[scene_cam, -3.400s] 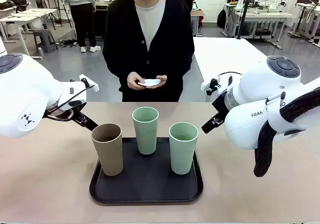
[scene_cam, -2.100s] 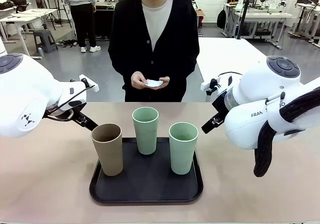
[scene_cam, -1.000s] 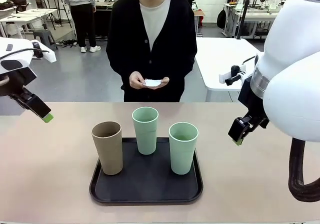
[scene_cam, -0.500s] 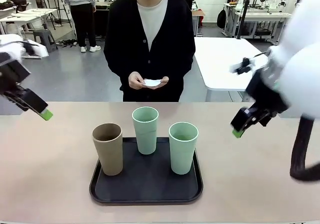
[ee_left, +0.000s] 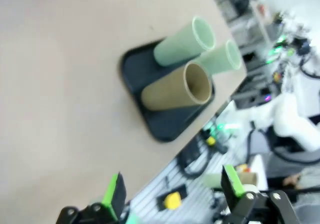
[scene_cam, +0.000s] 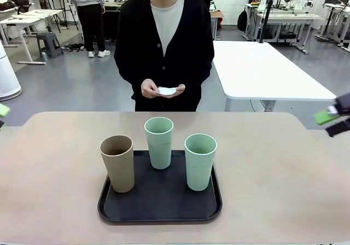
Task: Place coasters on the table and set cups on them.
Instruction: Pick up one Reusable plastic cup and place it on a coaster set by the human.
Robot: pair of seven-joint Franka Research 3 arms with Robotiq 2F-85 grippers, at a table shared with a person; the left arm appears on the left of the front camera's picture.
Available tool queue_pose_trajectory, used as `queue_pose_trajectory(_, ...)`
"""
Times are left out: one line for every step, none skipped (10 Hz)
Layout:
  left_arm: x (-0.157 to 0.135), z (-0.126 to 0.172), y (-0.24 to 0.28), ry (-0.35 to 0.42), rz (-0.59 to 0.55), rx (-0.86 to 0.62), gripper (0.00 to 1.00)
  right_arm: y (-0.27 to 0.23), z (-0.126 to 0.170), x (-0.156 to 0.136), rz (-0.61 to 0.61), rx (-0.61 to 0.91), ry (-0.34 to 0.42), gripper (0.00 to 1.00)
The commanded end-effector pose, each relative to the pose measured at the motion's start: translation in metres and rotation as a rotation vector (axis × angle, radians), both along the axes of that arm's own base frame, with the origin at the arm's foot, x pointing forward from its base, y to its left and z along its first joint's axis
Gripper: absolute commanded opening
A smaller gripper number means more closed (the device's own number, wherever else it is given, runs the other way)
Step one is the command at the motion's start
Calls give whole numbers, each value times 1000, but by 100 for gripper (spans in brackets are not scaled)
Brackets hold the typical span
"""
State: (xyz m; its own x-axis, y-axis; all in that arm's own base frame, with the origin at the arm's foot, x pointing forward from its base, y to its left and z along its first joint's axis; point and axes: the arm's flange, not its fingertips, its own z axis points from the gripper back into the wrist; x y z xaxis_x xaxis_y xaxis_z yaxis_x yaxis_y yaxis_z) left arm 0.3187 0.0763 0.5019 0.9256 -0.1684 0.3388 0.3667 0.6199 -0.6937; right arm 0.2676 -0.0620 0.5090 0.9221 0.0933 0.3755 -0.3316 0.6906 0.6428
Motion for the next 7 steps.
queue_pose_trajectory(1,3,0,-19,119,-121,100,-5,-79,-53,-51,70,39,100)
queue_pose_trajectory(-4,0,-4,-7,142,-126,100,-17,-88,-60,-70,102,52,100)
queue_pose_trajectory(-6,-4,-10,9,167,-129,100,-25,-94,-66,-85,125,55,100)
queue_pose_trajectory(-7,-7,-11,19,187,-142,100,-30,-97,-71,-97,144,48,100)
queue_pose_trajectory(-14,-8,-12,37,206,-138,100,-34,-99,-77,-111,160,41,100)
queue_pose_trajectory(-17,-13,-11,56,231,-144,100,-36,-99,-81,-116,163,32,100)
queue_pose_trajectory(-19,-16,-11,63,248,-157,100,-38,-96,-82,-119,175,15,100)
